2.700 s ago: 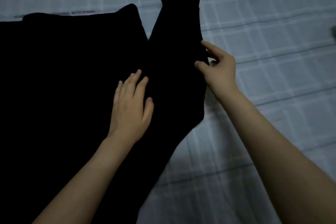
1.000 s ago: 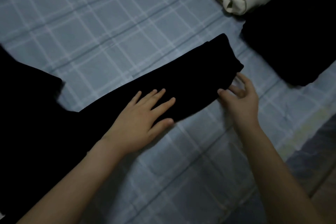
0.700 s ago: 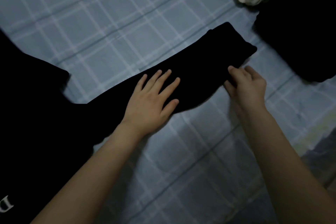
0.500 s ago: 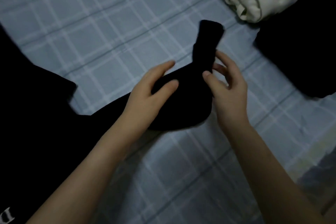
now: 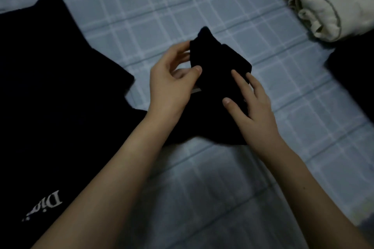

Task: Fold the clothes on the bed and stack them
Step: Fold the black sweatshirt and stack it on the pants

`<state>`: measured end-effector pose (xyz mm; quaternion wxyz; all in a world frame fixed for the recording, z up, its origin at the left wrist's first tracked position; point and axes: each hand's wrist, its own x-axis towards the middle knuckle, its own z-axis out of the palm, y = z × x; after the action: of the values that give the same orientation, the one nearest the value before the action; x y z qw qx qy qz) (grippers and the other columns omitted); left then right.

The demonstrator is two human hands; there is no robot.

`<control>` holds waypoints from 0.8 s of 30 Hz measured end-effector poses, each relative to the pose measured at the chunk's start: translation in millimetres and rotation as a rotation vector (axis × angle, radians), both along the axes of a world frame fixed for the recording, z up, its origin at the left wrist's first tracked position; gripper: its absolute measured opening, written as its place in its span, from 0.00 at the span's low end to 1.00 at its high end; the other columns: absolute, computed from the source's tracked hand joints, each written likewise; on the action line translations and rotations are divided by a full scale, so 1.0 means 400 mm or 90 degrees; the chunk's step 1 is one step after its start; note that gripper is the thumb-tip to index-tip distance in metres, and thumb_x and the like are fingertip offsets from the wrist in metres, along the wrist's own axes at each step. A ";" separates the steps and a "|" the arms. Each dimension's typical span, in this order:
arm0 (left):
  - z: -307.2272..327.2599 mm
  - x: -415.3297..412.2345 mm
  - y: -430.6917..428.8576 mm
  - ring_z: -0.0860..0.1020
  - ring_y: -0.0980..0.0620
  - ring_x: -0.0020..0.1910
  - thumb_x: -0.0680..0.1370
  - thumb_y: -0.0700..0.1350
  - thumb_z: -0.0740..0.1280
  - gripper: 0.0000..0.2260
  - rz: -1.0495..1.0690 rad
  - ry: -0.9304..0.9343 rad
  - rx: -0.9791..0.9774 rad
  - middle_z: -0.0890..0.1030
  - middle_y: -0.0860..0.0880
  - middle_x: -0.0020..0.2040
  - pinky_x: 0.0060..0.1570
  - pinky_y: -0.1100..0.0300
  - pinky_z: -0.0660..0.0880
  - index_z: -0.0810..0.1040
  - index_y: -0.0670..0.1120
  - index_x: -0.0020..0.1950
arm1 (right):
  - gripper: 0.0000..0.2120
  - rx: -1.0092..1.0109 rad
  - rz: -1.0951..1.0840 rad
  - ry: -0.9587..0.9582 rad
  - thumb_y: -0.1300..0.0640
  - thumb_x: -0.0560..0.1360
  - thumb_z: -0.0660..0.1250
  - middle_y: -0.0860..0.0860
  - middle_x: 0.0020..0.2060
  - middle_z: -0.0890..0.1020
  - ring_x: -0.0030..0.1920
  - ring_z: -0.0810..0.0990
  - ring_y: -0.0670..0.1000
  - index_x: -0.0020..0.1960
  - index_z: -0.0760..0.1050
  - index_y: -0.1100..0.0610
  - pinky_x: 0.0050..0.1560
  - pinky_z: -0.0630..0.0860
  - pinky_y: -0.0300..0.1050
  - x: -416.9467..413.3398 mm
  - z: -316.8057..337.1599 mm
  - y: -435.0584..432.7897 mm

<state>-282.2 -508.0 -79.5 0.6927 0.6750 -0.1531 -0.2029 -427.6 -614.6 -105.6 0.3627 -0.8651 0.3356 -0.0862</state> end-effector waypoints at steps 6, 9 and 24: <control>0.114 0.133 0.247 0.82 0.52 0.54 0.75 0.31 0.68 0.15 0.075 -0.159 -0.070 0.81 0.48 0.54 0.47 0.56 0.81 0.75 0.43 0.60 | 0.27 -0.022 0.051 -0.108 0.42 0.81 0.55 0.56 0.80 0.50 0.80 0.50 0.52 0.78 0.55 0.39 0.78 0.56 0.57 0.123 0.056 0.218; 0.163 0.218 0.419 0.82 0.50 0.55 0.75 0.34 0.68 0.16 0.121 -0.193 -0.057 0.81 0.43 0.57 0.47 0.58 0.79 0.73 0.42 0.62 | 0.28 -0.167 0.088 -0.089 0.41 0.80 0.54 0.60 0.78 0.57 0.78 0.57 0.60 0.79 0.57 0.43 0.74 0.56 0.67 0.218 0.105 0.345; -0.061 0.340 1.077 0.73 0.47 0.63 0.76 0.43 0.72 0.34 0.244 0.092 0.242 0.69 0.44 0.67 0.58 0.56 0.75 0.58 0.52 0.78 | 0.18 -0.171 0.275 0.018 0.66 0.78 0.65 0.57 0.64 0.80 0.69 0.73 0.57 0.67 0.76 0.60 0.78 0.54 0.49 0.387 -0.062 0.757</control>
<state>-146.1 -77.2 -103.9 0.5885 0.7932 0.0676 -0.1410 -272.7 -311.7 -130.4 0.2495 -0.9584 0.1335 -0.0386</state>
